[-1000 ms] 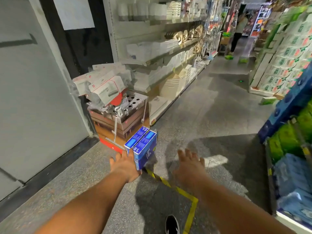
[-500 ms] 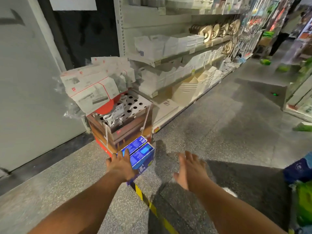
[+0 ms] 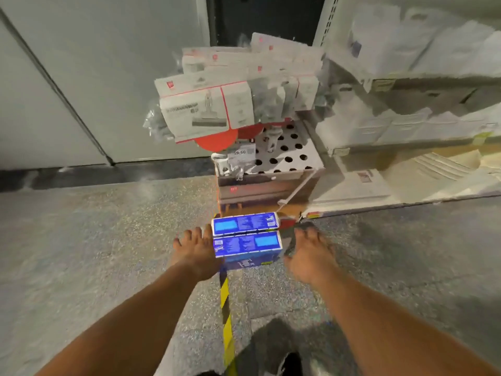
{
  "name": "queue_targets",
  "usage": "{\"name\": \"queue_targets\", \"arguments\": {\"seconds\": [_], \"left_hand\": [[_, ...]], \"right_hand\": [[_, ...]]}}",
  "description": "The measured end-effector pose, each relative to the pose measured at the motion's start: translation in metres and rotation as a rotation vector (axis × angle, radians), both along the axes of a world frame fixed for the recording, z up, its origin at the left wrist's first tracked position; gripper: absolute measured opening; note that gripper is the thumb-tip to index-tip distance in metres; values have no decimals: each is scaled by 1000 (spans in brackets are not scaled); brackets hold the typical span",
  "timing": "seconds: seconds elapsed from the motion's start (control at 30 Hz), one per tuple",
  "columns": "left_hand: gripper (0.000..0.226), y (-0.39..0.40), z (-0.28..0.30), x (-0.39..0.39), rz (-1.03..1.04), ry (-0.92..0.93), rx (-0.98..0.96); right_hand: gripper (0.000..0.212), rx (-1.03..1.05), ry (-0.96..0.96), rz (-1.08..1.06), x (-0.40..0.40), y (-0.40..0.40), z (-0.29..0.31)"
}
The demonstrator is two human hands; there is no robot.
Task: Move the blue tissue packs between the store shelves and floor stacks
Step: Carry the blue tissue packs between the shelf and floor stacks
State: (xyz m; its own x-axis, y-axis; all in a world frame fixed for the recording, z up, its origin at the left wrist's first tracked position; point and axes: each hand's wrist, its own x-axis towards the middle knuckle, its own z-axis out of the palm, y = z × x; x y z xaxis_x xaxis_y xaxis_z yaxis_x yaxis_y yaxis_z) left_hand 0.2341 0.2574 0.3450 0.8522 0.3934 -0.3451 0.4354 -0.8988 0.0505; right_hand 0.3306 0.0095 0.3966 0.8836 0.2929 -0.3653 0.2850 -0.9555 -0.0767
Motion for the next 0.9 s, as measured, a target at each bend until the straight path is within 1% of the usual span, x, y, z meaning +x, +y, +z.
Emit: {"name": "queue_targets", "arguments": {"seconds": [0.1,0.2,0.27,0.37,0.47,0.57,0.7,0.8,0.9], "left_hand": [[104,-12,-22,19,67,6,-26],[103,-16,-53,40,97,9,-47],[97,-16,-80,52,108,3,-63],[90,-12,-138,69,71,-50,-52],[100,-5,-215,82,14,-103,-36],[113,3,-304,95,-2,-71,-55],[125,16,-410,112,-13,-24,-82],[132,28,-472,122,13,-16,-94],[139,34,-515,123,42,-6,-91]], "right_hand": [[90,14,76,24,36,1,-31],[85,45,113,57,64,6,-72],[81,41,120,87,80,10,-106],[83,33,124,90,93,15,-172],[93,36,158,86,94,19,-257],[98,-13,148,141,97,19,-347],[102,-9,112,193,118,25,-453],[105,20,30,228,139,39,-509],[107,56,-18,232,156,48,-546]]}}
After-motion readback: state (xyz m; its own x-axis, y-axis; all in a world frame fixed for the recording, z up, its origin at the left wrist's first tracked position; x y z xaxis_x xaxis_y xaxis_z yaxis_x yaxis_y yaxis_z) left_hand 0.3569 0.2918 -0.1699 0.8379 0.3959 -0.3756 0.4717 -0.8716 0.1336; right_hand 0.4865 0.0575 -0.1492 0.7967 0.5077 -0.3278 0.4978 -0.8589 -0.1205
